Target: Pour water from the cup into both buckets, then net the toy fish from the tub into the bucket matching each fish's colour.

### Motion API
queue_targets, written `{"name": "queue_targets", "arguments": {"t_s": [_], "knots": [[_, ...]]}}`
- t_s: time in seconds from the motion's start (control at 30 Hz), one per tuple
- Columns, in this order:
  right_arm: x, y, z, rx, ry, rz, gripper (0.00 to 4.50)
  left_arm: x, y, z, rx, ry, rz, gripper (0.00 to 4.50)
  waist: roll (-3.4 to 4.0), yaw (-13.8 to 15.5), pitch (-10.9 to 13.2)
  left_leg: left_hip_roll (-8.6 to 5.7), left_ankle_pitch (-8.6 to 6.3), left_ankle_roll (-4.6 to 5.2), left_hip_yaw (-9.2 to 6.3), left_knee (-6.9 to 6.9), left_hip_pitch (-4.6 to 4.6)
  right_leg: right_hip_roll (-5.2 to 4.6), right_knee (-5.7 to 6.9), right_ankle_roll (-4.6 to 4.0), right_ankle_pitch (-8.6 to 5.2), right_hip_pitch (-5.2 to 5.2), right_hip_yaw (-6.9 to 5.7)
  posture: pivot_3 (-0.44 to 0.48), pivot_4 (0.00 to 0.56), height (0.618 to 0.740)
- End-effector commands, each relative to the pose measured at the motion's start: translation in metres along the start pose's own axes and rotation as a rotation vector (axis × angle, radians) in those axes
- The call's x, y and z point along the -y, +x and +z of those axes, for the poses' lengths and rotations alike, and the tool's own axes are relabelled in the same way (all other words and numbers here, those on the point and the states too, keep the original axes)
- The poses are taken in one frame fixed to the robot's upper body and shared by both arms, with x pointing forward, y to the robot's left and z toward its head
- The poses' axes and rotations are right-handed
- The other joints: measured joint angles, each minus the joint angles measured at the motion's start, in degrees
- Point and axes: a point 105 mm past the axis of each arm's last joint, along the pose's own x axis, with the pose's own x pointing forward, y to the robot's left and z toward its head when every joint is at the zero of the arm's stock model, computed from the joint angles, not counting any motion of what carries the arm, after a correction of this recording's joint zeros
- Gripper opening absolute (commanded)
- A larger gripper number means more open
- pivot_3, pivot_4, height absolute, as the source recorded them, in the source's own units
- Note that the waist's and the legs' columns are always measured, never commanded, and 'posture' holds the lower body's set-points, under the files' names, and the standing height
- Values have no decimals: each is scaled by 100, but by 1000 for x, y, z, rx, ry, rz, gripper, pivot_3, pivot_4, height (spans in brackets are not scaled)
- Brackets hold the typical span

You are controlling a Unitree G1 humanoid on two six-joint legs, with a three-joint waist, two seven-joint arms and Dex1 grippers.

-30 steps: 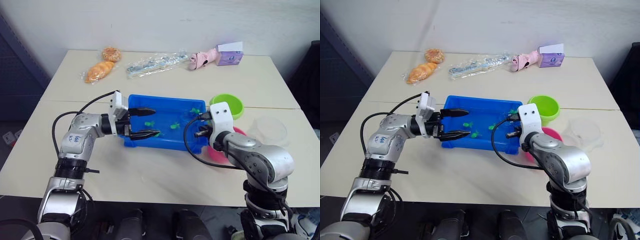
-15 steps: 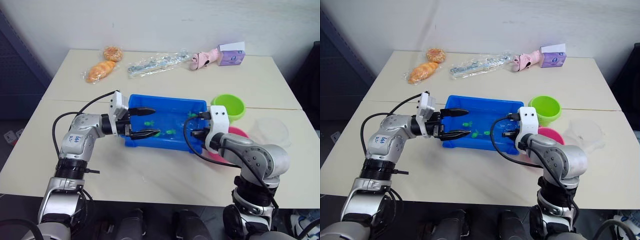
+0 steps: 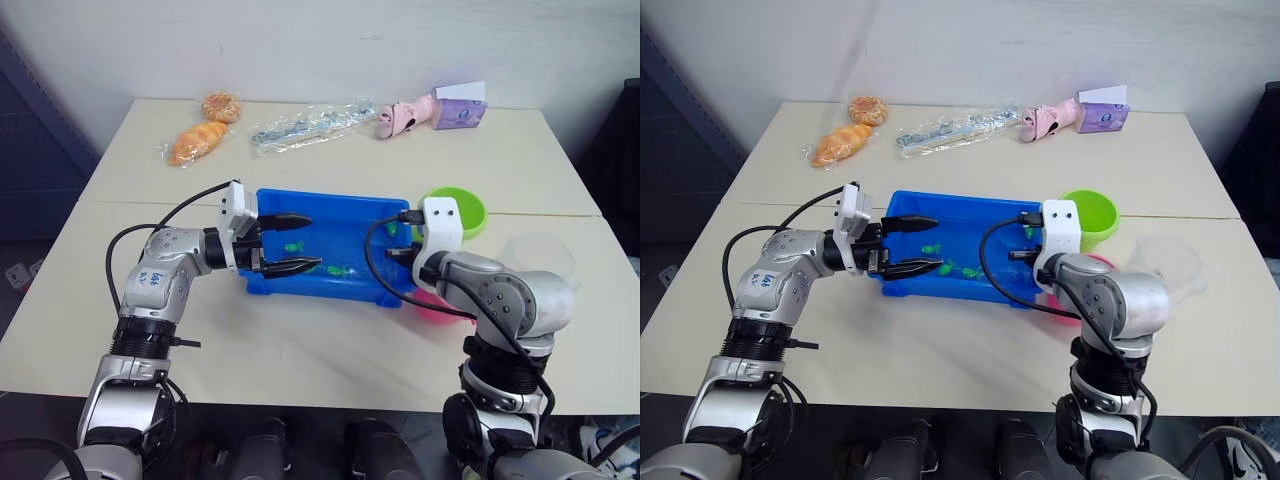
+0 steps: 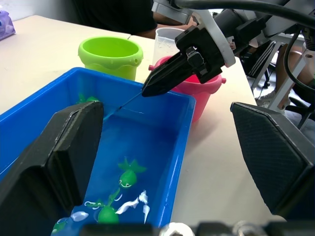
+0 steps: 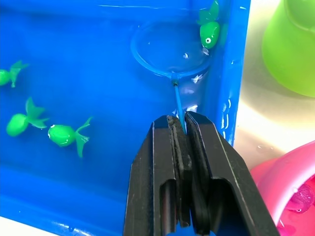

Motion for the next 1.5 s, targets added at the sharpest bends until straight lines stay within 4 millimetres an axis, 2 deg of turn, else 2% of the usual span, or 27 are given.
{"name": "queue_targets", "arguments": {"t_s": [0.03, 0.27, 0.63, 0.77, 1.13, 1.4, 1.5], "knots": [[-6, -6, 6, 38, -28, 23, 0, 3, -2, 11, 32, 36, -8, 4449, 0, -1, 0, 0, 0, 0, 0, 0, 0, 0, 0, 0, 0, 0, 0, 0, 150, 740], [-26, -7, -4, 25, 4, 149, 0, 3, -1, 11, 33, 34, -13, 4449, 0, -10, 0, 0, 0, 0, 0, -2, 1, 0, -1, 0, 0, 0, 0, 0, 150, 740], [4, -3, 5, 39, 163, -7, 0, 3, 0, 12, 36, 36, -13, 4449, 0, -7, 0, -2, 3, -1, 1, -4, 2, -1, 1, 0, 0, -1, 1, 0, 150, 740], [4, -1, 10, 41, 183, -7, 0, 3, 0, 12, 35, 37, -10, 4449, 0, -5, 0, -1, 6, -4, 2, -7, 2, 0, 2, 0, 0, -4, 1, 0, 150, 740], [-5, 3, 4, 10, 200, 35, 0, 2, 0, 12, 43, 37, -5, 4449, 0, -9, 0, -2, 7, -2, 2, -8, 2, 0, 2, -1, 0, -4, 2, 0, 150, 740], [-2, 4, 4, 5, 241, 26, 0, 2, 2, 12, 48, 39, -6, 4449, 0, -7, 0, -2, 7, -2, 2, -8, 1, -1, 1, -1, 0, -4, 2, 0, 150, 740], [3, 3, 8, 16, 204, -10, 0, 2, 3, 12, 49, 39, -6, 4449, 0, -7, 0, -2, 7, -2, 3, -9, 2, 0, 2, -1, 0, -4, 3, 0, 150, 740]]}}
